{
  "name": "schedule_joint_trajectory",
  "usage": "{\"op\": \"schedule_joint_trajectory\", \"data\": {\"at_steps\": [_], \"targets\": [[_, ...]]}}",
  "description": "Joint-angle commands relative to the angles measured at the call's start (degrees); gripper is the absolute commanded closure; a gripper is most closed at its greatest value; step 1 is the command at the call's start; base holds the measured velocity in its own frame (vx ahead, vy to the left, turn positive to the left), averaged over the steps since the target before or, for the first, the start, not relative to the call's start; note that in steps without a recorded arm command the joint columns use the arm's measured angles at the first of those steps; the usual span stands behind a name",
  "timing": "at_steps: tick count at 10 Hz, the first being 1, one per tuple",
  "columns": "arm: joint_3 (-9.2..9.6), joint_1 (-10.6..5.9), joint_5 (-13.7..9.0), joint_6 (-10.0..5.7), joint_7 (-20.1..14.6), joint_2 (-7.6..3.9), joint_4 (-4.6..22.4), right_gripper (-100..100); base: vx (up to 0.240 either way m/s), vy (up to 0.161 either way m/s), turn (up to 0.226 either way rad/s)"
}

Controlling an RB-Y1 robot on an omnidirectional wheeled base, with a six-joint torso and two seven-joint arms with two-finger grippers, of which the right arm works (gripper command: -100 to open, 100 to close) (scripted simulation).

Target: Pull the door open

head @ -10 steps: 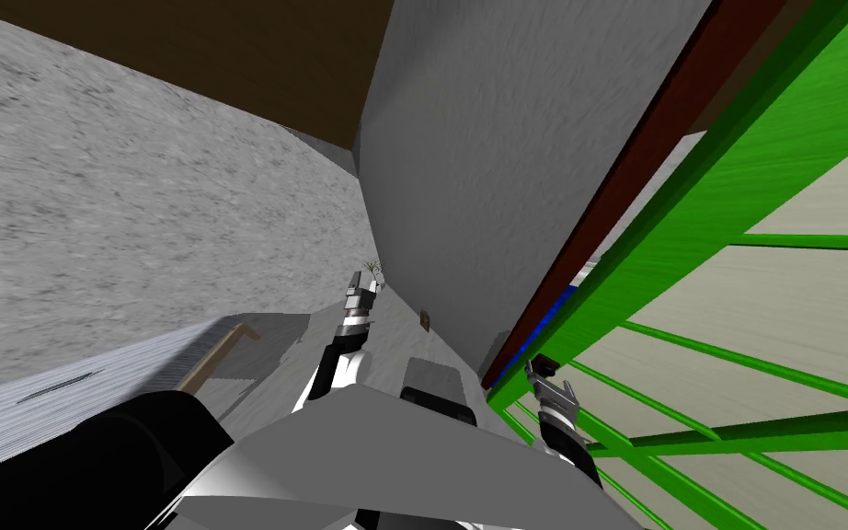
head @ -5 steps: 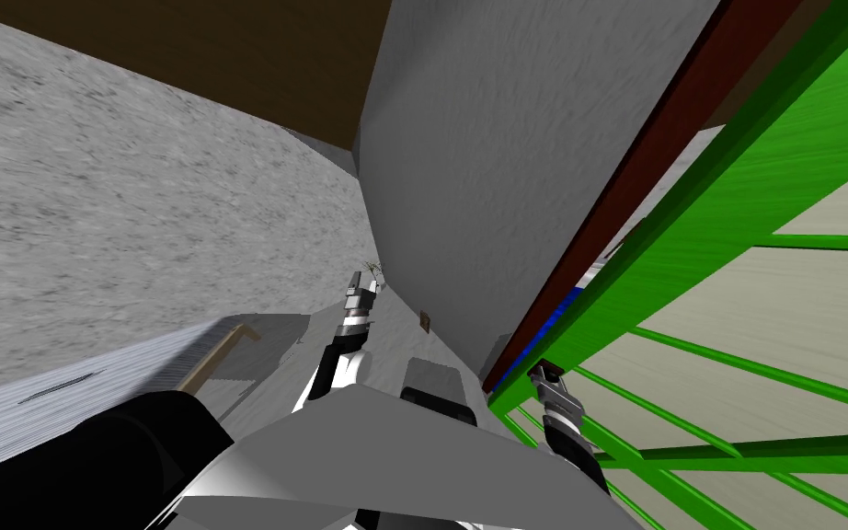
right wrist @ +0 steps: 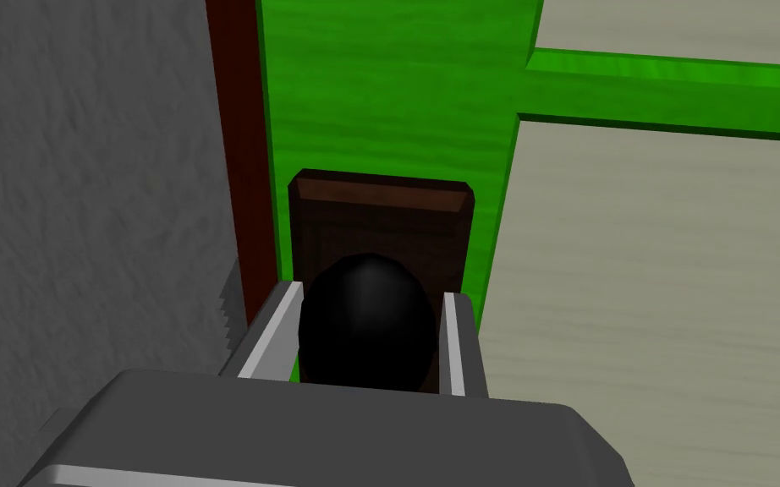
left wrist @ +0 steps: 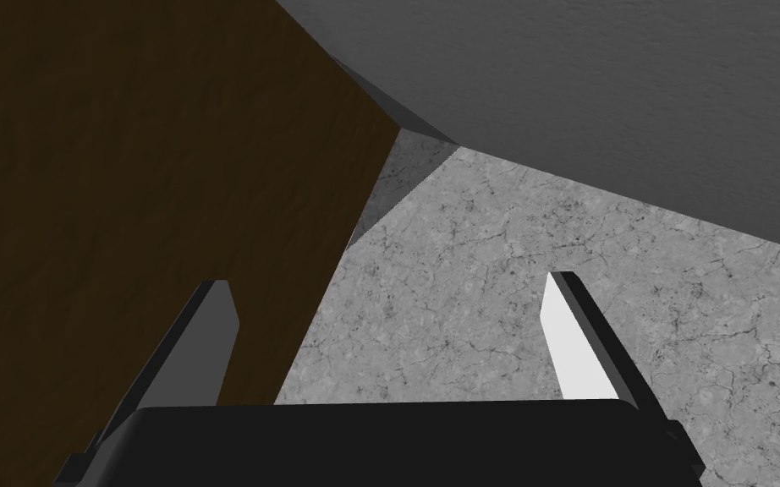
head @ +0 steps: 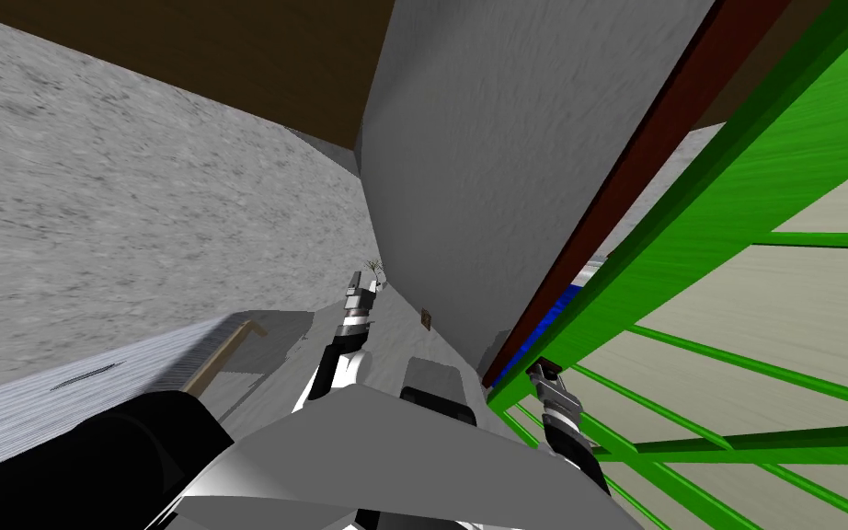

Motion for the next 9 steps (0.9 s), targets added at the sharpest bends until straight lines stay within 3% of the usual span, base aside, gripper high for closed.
{"op": "schedule_joint_trajectory", "data": {"at_steps": [1,6,7,9], "targets": [[1.22,0.86,0.6,0.45,-0.7,-0.08,-1.0,100,-0.22,0.037,0.065],[5.52,2.04,3.0,0.55,-4.0,-1.7,-3.0,100,-0.272,-0.016,0.08],[5.01,1.84,2.7,0.83,-3.5,-1.55,-2.6,100,-0.107,-0.009,0.032],[6.91,2.79,3.8,0.21,-5.2,-2.46,-3.1,100,-0.214,-0.007,0.084]]}}
